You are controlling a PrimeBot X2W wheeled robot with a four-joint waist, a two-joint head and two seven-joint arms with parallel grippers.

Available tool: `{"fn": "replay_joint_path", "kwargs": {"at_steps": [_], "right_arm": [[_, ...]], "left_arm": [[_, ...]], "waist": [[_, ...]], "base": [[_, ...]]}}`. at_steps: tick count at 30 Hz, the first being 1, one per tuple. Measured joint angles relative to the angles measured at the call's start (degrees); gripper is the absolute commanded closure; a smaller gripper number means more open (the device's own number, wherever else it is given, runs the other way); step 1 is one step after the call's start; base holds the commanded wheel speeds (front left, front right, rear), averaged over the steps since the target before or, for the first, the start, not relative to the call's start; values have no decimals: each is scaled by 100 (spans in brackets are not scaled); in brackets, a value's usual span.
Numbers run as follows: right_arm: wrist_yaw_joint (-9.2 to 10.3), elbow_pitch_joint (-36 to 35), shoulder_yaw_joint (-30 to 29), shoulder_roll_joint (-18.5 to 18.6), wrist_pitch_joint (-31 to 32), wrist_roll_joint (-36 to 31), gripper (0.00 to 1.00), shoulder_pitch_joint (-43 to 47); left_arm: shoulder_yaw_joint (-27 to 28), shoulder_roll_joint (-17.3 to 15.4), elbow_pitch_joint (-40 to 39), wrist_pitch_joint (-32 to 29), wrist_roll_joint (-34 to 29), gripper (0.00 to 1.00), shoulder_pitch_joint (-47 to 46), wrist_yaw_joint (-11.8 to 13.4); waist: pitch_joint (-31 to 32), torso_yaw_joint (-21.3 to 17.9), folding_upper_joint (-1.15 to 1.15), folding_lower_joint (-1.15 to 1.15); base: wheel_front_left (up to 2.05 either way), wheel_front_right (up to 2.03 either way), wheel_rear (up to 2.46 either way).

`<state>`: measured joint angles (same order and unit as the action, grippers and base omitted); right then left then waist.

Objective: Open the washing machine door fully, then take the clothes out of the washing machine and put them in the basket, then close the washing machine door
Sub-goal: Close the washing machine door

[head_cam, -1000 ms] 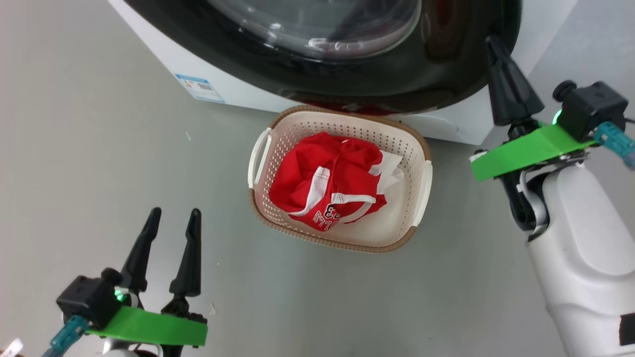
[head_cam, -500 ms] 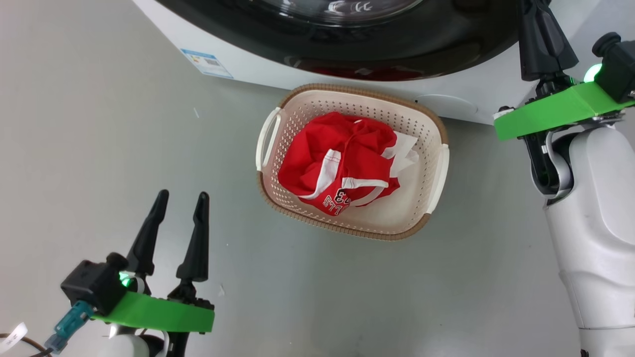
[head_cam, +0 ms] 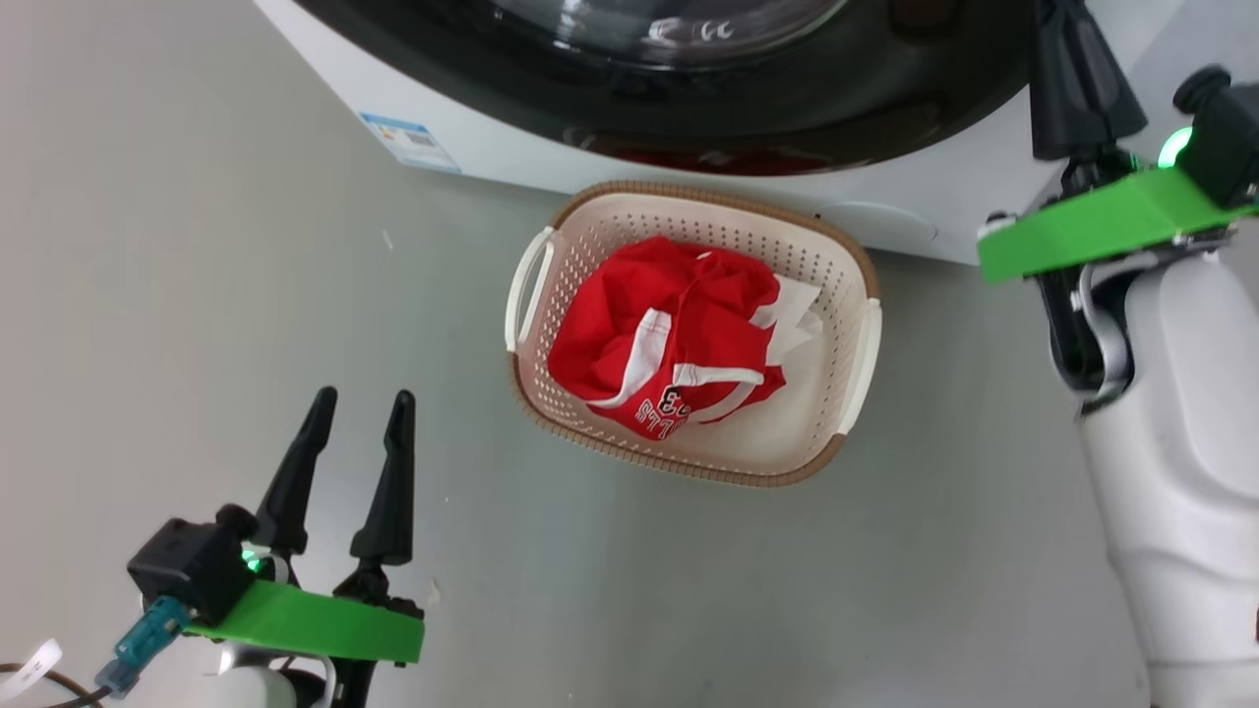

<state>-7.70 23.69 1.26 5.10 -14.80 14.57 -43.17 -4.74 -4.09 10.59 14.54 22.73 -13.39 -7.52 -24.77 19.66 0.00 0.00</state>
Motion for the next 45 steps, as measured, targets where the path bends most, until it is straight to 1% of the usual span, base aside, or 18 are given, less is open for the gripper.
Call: {"fn": "replay_joint_path", "kwargs": {"at_steps": [1,2,11,18,21,31,38,45], "right_arm": [[0,-41,18,0,0,2,17,88],[0,-74,41,1,0,4,0,187],[0,-216,198,-23,0,56,0,1347],[0,-347,201,-41,1,156,0,2129],[0,-402,175,-59,1,158,0,2416],[0,-498,153,-90,1,178,0,3080],[0,-576,94,-107,1,208,0,3479],[0,-664,32,-105,2,209,0,3660]], "left_arm": [[1,-7,36,0,-1,0,3,0],[5,-18,75,0,-1,0,4,0],[130,-192,282,0,-26,0,198,0],[272,-301,320,0,-48,0,442,0],[314,-398,320,0,-48,0,536,0],[319,-565,286,0,-107,0,755,0],[444,-591,230,0,-132,0,1079,0],[586,-598,89,0,-167,0,1352,0]], "waist": [[40,-15,0,0],[80,-31,0,0],[521,-276,0,0],[825,-583,0,0],[940,-728,0,0],[1279,-1189,0,0],[1561,-1465,0,0],[1738,-1711,0,0]], "base": [[0,0,0],[0,0,0],[0,0,0],[0,0,0],[0,0,0],[0,0,0],[0,0,0],[0,0,0]]}}
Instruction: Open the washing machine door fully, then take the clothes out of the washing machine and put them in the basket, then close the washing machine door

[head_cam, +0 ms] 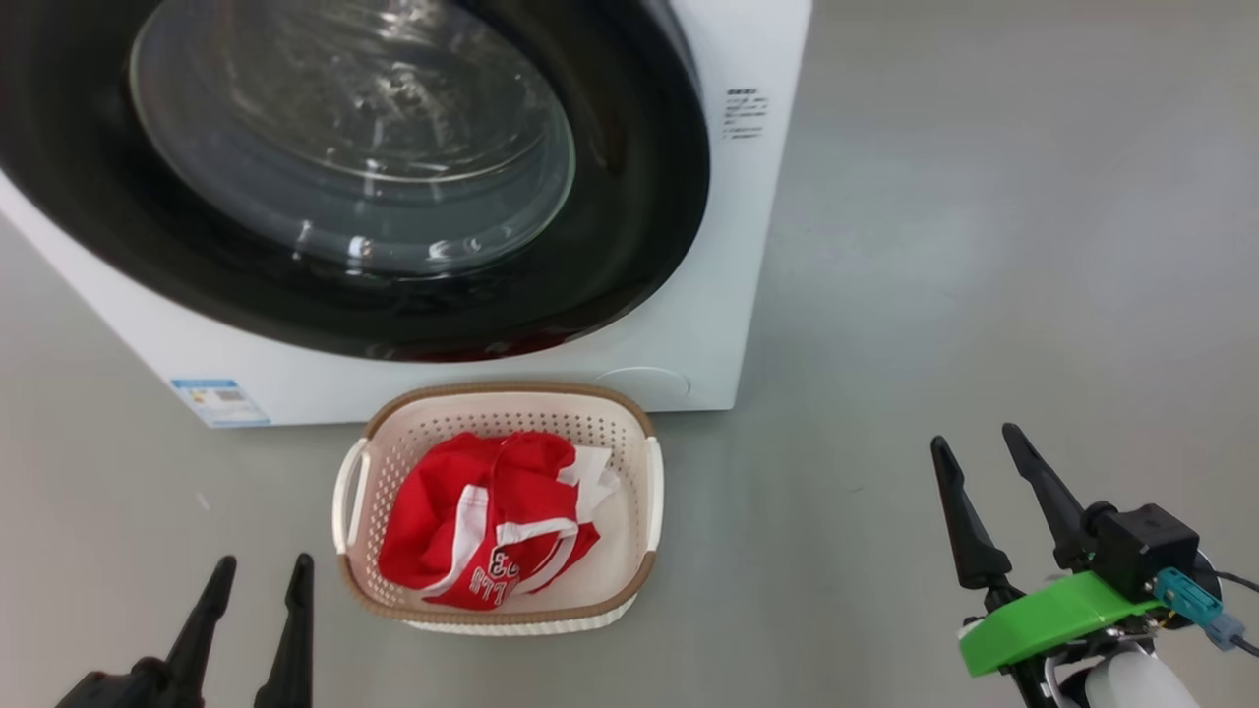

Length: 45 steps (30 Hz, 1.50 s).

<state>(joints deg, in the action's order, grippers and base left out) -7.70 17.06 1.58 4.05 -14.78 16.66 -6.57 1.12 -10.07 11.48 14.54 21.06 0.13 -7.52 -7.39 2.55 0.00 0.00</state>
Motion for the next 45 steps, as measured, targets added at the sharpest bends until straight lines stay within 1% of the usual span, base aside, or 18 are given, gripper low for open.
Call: {"fn": "replay_joint_path", "kwargs": {"at_steps": [3,8,19,28,45], "right_arm": [[0,-38,-63,8,0,0,0,101],[0,-90,-91,23,0,0,0,310],[0,-165,-265,101,0,41,0,858],[0,-227,-392,101,1,98,0,1244],[0,-270,-482,102,1,101,0,1484]], "left_arm": [[68,-2,-53,0,-16,0,121,0],[166,-1,-198,0,-253,0,257,0],[305,11,-359,0,-298,0,650,0],[320,14,-350,0,-297,0,931,0],[413,70,-367,0,-293,0,1075,0]], "waist": [[76,-98,0,0],[210,-194,0,0],[569,-328,0,0],[783,-345,0,0],[972,-270,0,0]], "base": [[0,0,0],[0,0,0],[0,0,0],[0,0,0],[0,0,0]]}}
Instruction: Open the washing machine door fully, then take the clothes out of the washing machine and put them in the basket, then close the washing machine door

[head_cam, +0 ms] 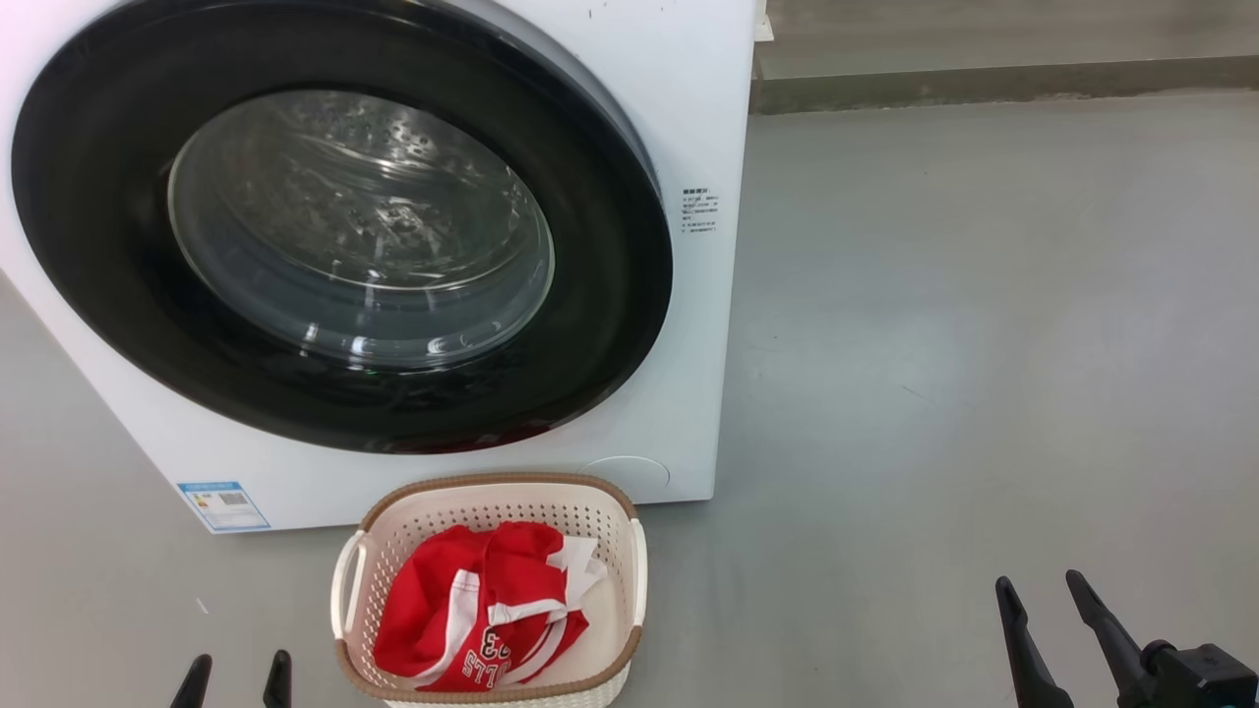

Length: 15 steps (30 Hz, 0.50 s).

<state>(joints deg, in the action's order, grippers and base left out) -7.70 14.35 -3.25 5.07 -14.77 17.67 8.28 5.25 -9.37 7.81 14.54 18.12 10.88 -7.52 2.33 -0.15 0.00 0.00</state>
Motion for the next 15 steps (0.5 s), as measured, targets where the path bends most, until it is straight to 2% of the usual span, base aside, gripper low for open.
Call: {"fn": "replay_joint_path", "kwargs": {"at_steps": [7,8,15], "right_arm": [[0,-2,2,1,0,0,0,0],[-1,47,13,-9,0,-1,100,-1],[-1,534,52,-218,21,2,100,109]], "left_arm": [[31,44,-93,0,0,0,0,0],[19,69,-46,-7,1,100,-3,0],[-75,366,426,-52,13,100,0,0]], "waist": [[-30,17,0,0],[-31,17,0,0],[-32,17,0,0]], "base": [[0,0,0],[0,0,0],[0,0,0]]}}
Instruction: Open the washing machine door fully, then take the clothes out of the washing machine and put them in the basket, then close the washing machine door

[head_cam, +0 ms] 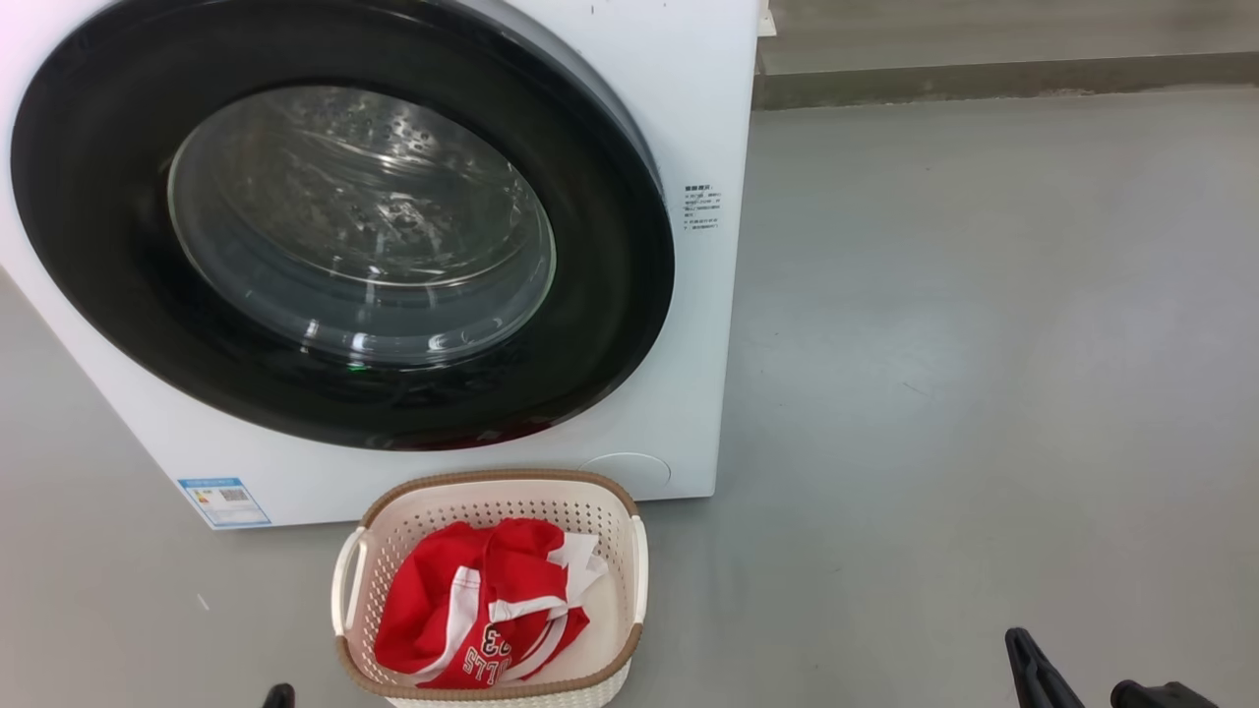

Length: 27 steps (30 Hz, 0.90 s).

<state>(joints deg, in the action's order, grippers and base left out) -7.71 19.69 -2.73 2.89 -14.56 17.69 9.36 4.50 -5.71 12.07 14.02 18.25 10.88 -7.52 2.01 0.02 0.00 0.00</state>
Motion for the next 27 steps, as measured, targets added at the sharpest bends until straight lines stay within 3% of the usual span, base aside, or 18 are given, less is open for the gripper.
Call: {"fn": "replay_joint_path", "kwargs": {"at_steps": [27], "right_arm": [[0,-35,-52,-9,415,1499,100,-96]], "left_arm": [[-8,90,85,-430,1496,100,-153,1]], "waist": [[-45,0,0,-1]], "base": [[0,0,0]]}}
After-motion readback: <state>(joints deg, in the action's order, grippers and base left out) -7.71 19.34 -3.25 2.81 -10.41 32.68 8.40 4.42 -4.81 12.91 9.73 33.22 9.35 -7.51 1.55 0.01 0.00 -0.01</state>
